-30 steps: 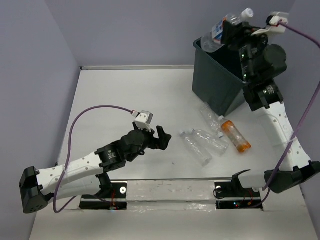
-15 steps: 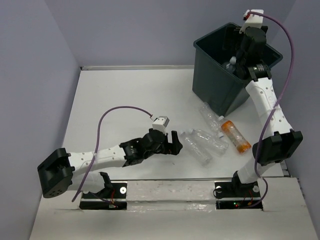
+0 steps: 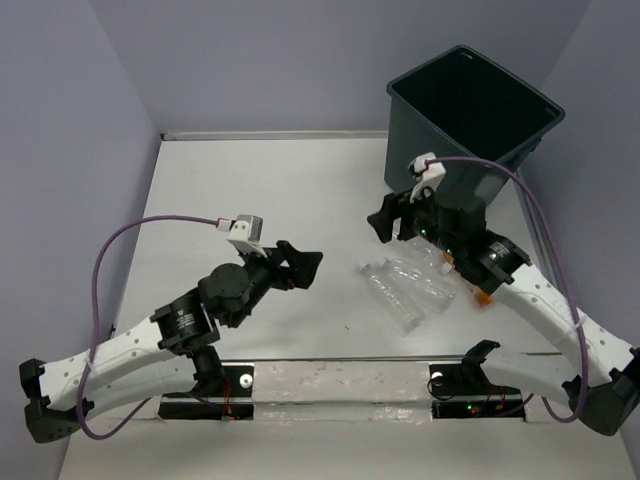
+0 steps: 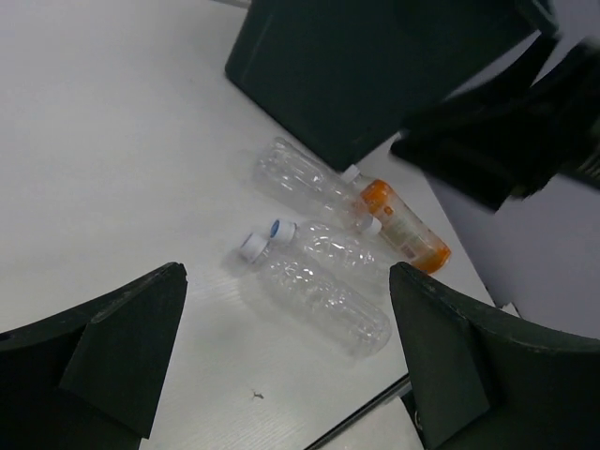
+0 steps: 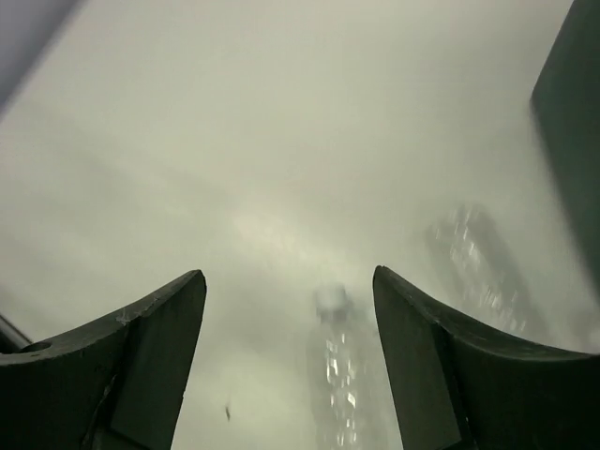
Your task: Put the plastic bottles in the bin
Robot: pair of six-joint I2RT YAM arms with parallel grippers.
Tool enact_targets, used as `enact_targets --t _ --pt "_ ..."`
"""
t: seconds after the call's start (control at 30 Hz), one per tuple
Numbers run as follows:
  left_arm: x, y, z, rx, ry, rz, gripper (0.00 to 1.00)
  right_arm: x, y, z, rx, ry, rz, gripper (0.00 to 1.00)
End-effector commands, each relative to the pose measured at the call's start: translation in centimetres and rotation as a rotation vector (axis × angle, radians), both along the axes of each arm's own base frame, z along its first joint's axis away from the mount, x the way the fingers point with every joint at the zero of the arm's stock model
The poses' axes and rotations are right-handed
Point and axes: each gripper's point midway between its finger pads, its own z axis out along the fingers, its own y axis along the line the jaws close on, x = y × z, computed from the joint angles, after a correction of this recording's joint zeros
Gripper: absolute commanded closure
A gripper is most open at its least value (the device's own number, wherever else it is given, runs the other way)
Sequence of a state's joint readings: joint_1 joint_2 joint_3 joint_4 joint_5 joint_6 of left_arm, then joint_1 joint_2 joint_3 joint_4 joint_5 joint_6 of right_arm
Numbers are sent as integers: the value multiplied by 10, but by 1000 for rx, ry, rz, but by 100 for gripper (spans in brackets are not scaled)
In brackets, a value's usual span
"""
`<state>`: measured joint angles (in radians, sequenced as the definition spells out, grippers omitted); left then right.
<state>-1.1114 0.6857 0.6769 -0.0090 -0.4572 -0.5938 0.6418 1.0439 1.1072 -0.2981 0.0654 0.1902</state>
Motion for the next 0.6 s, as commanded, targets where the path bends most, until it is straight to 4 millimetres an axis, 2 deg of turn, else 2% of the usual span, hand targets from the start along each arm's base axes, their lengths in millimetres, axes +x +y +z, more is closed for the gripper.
enact_targets --t 0.0,0.07,0.1,0.13,0.23,0.33,0.43,0.57 --pt "10 51 18 93 -69 168 1 -55 -3 -121 -120 376 16 24" --pt "8 64 29 74 -97 191 1 -70 -7 -133 -115 426 5 24" --pt "8 67 34 61 -106 200 1 -81 -9 -149 -142 476 15 25" --pt "7 69 38 48 -115 199 1 -84 -12 -155 -151 499 8 25" --pt "2 73 55 27 -144 181 1 -90 -15 -181 -213 568 -2 24" --pt "1 76 59 74 -162 170 1 -84 -17 -196 -270 587 -30 23" --pt "3 78 47 125 -149 183 1 -75 -12 -206 -300 590 -31 23" --pt "2 66 32 143 -127 140 1 -68 -6 -223 -357 619 -35 23"
